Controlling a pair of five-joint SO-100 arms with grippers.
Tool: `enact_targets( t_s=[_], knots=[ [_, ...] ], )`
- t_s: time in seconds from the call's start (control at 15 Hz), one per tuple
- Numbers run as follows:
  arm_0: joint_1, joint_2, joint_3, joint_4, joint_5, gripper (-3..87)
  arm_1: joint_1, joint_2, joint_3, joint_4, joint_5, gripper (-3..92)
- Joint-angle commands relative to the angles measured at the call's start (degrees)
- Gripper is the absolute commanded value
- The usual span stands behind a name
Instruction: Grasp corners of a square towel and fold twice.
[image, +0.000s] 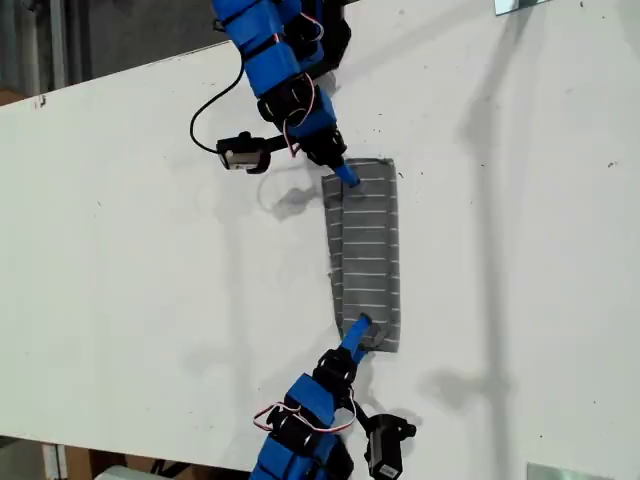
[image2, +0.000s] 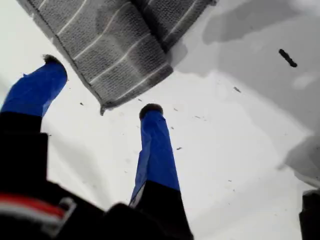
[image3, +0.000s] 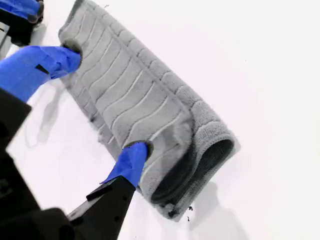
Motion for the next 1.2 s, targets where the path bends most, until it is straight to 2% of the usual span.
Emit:
enact_targets(
  t_s=[0.0,0.2,0.4,0.73,1.0,1.13],
  knots=[
    [0.00,2.02,0.26,-0.18,-1.41,37.7,1.05,1.76,-1.05,1.05,0.00,35.8],
    [0.00,6.77,6.68,-2.81,-3.25,36.6,0.35,4.31,8.61,-6.68,0.53,36.0],
    [0.97,11.16,11.87,-5.89,-4.75,36.4,-4.83,8.88,18.90,-16.35,6.94,36.0],
    [2.90,9.84,11.87,-9.05,-5.45,36.6,-4.39,-5.45,16.79,-30.15,6.94,32.8],
    [3.08,16.00,20.39,-10.37,-8.53,36.5,-2.72,-16.87,8.70,-34.10,5.54,33.1],
    [2.99,25.14,27.42,-7.56,-11.34,36.6,-2.02,-20.13,6.59,-34.72,4.83,33.2]
  ],
)
